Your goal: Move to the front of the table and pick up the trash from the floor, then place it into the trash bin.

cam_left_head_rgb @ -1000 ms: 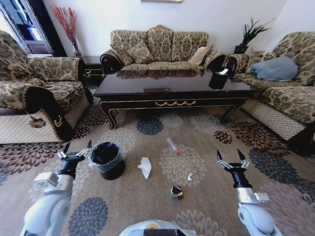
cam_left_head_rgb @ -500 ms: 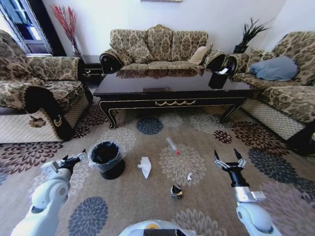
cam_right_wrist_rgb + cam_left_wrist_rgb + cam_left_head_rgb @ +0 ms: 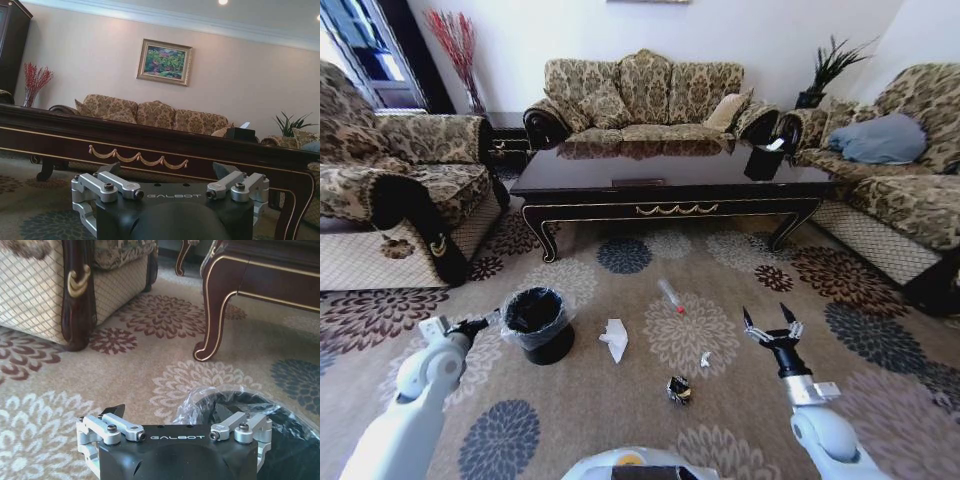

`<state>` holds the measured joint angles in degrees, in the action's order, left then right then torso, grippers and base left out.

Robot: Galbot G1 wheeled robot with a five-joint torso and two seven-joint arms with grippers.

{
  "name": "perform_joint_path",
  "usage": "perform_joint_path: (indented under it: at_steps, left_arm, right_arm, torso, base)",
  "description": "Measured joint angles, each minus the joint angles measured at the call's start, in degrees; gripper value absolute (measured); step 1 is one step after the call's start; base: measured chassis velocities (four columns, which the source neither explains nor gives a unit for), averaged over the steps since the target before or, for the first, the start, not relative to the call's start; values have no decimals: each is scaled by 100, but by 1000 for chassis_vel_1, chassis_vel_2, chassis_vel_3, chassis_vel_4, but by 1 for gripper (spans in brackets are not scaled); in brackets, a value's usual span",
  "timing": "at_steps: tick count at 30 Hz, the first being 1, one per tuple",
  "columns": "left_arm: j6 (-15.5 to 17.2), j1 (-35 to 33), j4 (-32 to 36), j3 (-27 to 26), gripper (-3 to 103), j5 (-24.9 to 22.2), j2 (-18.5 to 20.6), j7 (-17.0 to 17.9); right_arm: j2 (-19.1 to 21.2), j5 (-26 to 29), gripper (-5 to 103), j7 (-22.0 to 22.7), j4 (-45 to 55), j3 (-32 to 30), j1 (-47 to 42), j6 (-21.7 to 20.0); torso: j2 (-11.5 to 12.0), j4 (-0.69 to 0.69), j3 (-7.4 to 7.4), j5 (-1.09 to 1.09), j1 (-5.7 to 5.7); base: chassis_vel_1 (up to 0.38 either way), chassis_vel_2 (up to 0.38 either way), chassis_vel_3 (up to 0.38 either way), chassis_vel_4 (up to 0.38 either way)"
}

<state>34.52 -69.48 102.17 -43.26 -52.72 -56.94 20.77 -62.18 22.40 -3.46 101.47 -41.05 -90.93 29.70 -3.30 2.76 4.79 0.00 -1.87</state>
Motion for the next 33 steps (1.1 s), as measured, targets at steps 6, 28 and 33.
perform_joint_path:
  at_steps: [6, 28, 33]
  left_arm:
    - [-41, 519, -675, 480, 100, -257, -21, -34]
    - [-45, 746, -1222, 955, 76, -73, -332, -34]
    - [-45, 662, -1186, 906, 58, -36, -353, -23]
  right_arm:
    - [-43, -51, 100, 11, -69, 12, 15, -2]
    - [-70, -51, 100, 36, -204, -33, 79, -16]
    - [-60, -50, 100, 32, -212, -24, 86, -14]
  torso:
    - [0, -2, 0, -1, 0]
    - [0, -2, 0, 0, 0]
    - [0, -2, -1, 0, 0]
  base:
    - [0, 0, 0, 0]
    - [0, 0, 0, 0]
    - [0, 0, 0, 0]
